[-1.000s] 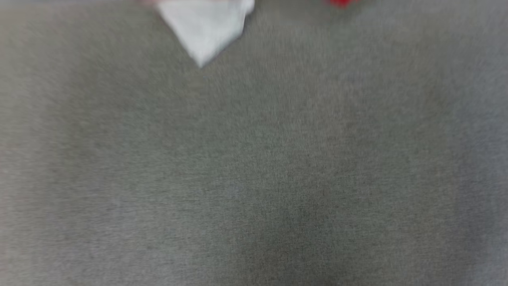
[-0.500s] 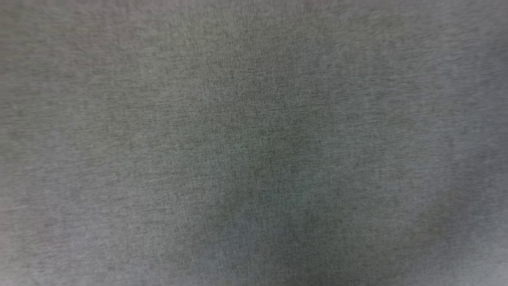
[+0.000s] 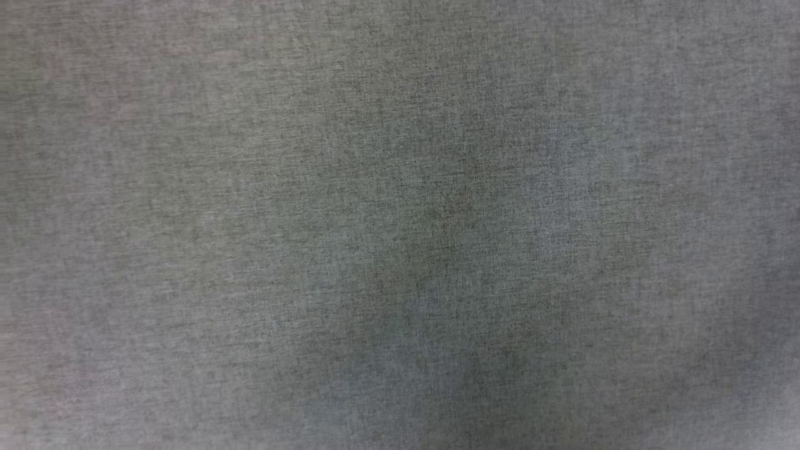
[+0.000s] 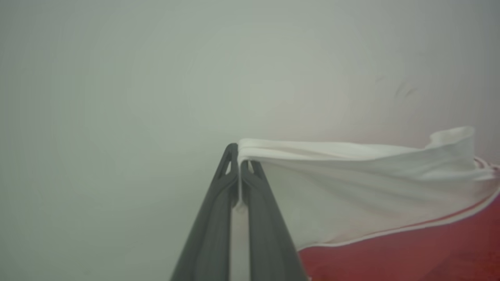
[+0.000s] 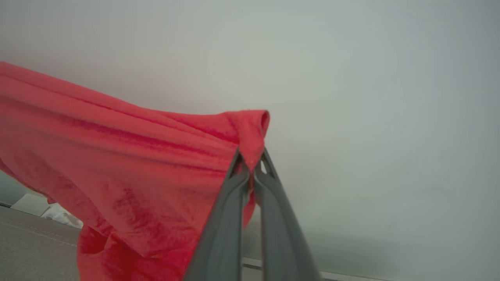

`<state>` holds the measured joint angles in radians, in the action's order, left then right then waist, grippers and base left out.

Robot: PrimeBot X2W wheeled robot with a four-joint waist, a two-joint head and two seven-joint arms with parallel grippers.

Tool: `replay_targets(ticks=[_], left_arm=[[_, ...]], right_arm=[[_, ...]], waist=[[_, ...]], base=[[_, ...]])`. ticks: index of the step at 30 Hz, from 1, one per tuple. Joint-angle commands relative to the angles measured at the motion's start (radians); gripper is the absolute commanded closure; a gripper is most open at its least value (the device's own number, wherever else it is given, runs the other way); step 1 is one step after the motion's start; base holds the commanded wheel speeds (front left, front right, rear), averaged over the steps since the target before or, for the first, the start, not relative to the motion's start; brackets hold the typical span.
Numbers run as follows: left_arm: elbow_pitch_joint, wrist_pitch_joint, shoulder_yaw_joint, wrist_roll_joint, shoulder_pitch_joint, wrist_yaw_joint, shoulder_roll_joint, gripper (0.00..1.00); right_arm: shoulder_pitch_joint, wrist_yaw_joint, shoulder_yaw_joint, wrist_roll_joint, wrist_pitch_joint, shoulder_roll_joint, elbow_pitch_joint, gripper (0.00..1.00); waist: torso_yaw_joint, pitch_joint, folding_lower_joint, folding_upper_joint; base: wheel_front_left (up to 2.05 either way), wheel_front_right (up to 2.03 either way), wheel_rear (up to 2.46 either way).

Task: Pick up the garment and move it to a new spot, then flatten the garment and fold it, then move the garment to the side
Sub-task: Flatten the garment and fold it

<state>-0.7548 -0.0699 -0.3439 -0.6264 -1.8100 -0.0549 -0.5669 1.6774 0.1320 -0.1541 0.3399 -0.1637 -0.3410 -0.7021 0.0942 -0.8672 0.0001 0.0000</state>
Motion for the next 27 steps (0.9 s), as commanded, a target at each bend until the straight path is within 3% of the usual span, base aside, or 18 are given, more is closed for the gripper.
replay_targets(ticks=[1,7,13,20,27], left_arm=[[-0.035,-0.043,0.019,-0.030,0.057,-0.011,0.009,1.00],[-0.069,-0.145,0.025,-0.079,0.245,-0.042,0.049,1.00],[-0.019,-0.191,0.056,-0.137,0.590,-0.053,0.099,1.00],[0.161,-0.197,0.123,-0.186,1.083,0.042,0.145,1.00],[0.398,-0.137,0.109,-0.193,1.499,0.162,0.111,1.00]], right_arm=[[-0.037,-0.002,-0.023,0.027,0.036,-0.018,-0.042,1.00],[-0.194,-0.002,-0.093,0.092,0.099,-0.041,-0.076,1.00],[-0.470,-0.002,-0.143,0.169,0.131,-0.085,-0.034,1.00],[-0.816,-0.003,-0.174,0.231,0.122,-0.127,0.052,1.00],[-1.124,-0.003,-0.144,0.279,0.108,-0.152,0.192,1.00]], waist=[[-0.013,0.032,-0.0001,0.0000],[-0.040,0.167,-0.0001,0.0000],[-0.071,0.358,-0.0001,0.0000],[-0.084,0.549,-0.0001,0.0000],[-0.091,0.676,-0.0001,0.0000]], base=[[0.00,0.00,0.00],[0.00,0.00,0.00],[0.00,0.00,0.00],[0.00,0.00,0.00],[0.00,0.00,0.00]])
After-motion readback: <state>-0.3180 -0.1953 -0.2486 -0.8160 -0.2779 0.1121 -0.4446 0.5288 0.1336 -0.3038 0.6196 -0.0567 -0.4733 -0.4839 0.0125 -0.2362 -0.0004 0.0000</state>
